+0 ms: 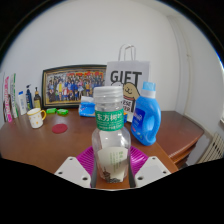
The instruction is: Pour water
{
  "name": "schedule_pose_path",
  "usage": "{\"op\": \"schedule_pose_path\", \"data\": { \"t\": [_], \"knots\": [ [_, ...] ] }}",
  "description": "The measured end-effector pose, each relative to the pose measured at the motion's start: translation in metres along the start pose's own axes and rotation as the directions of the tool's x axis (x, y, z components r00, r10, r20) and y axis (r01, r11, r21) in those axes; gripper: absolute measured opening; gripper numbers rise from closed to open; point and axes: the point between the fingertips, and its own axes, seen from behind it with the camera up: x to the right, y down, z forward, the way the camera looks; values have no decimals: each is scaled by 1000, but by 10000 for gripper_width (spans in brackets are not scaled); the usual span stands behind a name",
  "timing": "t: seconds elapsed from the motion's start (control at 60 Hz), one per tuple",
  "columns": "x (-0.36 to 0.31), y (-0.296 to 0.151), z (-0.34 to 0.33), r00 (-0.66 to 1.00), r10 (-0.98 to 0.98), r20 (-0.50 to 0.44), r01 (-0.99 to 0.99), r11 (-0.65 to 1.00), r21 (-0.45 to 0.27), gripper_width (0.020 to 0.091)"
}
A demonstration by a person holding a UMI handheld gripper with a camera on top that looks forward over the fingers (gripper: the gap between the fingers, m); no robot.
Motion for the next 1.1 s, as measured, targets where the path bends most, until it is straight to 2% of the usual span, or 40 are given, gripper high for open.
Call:
{"op": "schedule_pose_path", "data": {
  "t": [0.117, 0.283, 0.417, 0.517, 0.7, 0.883, 0.983, 1.1],
  "knots": [
    [-7, -45, 9, 990, -131, -52, 131, 991, 14, 439],
    [-47, -134, 34, 902, -402, -159, 414, 909, 49, 438],
    [-103, -194, 59, 711, -647, -276, 672, 740, -4, 436],
    [-157, -224, 81, 510, -800, -315, 836, 547, -36, 438],
    [-251, -232, 125, 93, -949, -301, 987, 128, -100, 436],
    [-299, -220, 154, -292, -916, -274, 952, -252, -172, 439],
    [-312, -213, 162, -426, -867, -259, 903, -389, -182, 439],
    [-314, -207, 165, -478, -846, -236, 877, -442, -190, 438]
  ]
}}
